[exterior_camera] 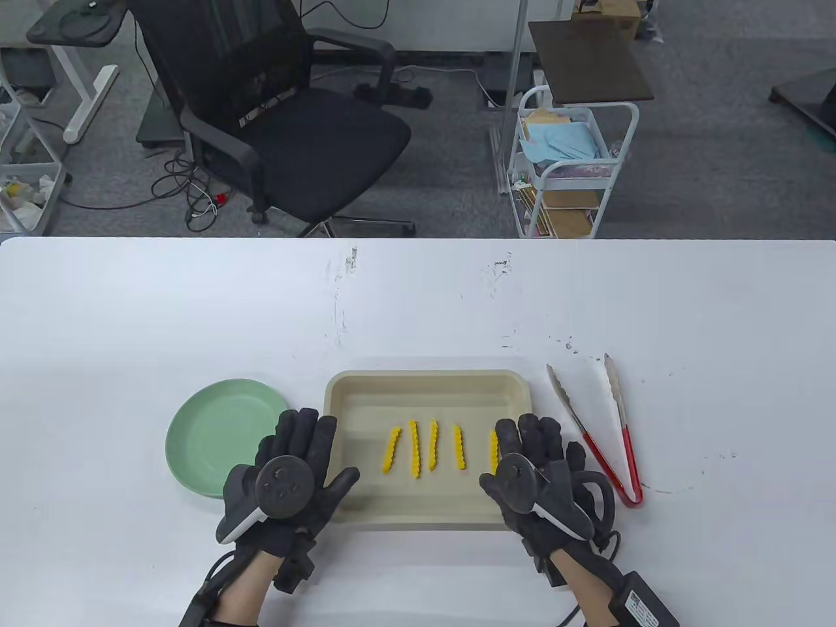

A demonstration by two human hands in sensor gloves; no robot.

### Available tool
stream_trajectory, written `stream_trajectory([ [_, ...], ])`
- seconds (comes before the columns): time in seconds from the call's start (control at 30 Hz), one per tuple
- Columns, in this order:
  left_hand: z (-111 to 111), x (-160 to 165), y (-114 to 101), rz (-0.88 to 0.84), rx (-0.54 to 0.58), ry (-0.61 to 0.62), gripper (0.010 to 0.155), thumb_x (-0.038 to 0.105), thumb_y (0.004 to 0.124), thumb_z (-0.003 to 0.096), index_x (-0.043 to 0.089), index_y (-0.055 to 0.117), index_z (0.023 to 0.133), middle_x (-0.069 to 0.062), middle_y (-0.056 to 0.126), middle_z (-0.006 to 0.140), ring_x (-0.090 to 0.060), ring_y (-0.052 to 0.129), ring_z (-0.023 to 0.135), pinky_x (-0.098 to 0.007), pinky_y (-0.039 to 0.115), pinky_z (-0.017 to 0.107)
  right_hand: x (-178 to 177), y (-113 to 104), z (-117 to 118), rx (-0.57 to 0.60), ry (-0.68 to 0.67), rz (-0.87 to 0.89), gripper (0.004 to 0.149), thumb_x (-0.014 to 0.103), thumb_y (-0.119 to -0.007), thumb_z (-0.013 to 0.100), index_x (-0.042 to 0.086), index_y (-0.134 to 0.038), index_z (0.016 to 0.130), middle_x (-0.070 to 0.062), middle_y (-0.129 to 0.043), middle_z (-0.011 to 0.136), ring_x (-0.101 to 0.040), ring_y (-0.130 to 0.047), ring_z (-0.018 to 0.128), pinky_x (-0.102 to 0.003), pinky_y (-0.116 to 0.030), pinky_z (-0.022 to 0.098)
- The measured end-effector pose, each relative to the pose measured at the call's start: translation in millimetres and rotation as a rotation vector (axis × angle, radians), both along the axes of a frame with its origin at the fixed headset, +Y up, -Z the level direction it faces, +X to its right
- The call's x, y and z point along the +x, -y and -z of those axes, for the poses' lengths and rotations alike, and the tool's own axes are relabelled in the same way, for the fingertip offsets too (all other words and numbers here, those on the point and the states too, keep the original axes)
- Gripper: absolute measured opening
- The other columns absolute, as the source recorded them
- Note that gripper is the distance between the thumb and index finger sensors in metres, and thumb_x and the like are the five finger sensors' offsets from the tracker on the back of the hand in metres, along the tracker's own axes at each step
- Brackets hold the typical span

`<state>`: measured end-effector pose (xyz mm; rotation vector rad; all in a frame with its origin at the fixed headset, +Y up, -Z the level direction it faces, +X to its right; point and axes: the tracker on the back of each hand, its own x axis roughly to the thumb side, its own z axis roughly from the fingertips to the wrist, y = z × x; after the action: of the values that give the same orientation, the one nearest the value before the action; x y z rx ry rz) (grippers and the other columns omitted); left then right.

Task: Hold plate and receive fries gripped by tongs from baking tray

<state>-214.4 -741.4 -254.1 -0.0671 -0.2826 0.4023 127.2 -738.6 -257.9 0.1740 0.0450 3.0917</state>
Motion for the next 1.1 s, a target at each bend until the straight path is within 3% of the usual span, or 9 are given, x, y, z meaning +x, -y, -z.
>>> stream_trajectory([
  [0.63, -1, -11, -8, -0.043, 0.006, -0.045, 0.080, 0.058, 0.059, 0.0607, 0.017, 0.018, 0.115, -0.010, 0.011, 0.120, -0.043, 0.011, 0.110, -0.070, 0.017, 0.072, 3, -2, -1, 0.000, 0.016, 0.014, 0.081, 0.062, -0.062, 0.043, 0.024, -0.027, 0.105, -0.013, -0.028, 0.109, -0.047, -0.033, 0.103, -0.074, -0.041, 0.064],
  [0.8, 10, -47, -27, -0.118, 0.045, -0.222, 0.080, 0.060, 0.060, 0.0601, 0.014, 0.027, 0.116, -0.014, 0.027, 0.121, -0.047, 0.026, 0.111, -0.072, 0.026, 0.072, 4, -2, -2, -0.006, 0.013, 0.029, 0.081, 0.062, -0.062, 0.043, 0.024, -0.028, 0.105, -0.013, -0.028, 0.109, -0.047, -0.034, 0.103, -0.074, -0.041, 0.064],
  [0.9, 20, -74, -29, -0.121, 0.038, -0.353, 0.082, 0.062, 0.061, 0.0595, 0.015, 0.025, 0.116, -0.014, 0.021, 0.121, -0.045, 0.016, 0.111, -0.071, 0.022, 0.072, 6, -2, -2, -0.011, 0.018, 0.032, 0.081, 0.062, -0.062, 0.043, 0.024, -0.028, 0.105, -0.013, -0.028, 0.109, -0.048, -0.035, 0.102, -0.074, -0.041, 0.064],
  [1.1, 43, -126, -10, -0.039, -0.149, -0.596, 0.088, 0.060, 0.069, 0.0583, 0.012, 0.022, 0.115, -0.014, 0.023, 0.120, -0.046, 0.021, 0.110, -0.071, 0.026, 0.073, 7, -2, -2, -0.009, 0.018, 0.043, 0.081, 0.062, -0.062, 0.043, 0.024, -0.028, 0.105, -0.013, -0.029, 0.108, -0.048, -0.036, 0.102, -0.074, -0.042, 0.064],
])
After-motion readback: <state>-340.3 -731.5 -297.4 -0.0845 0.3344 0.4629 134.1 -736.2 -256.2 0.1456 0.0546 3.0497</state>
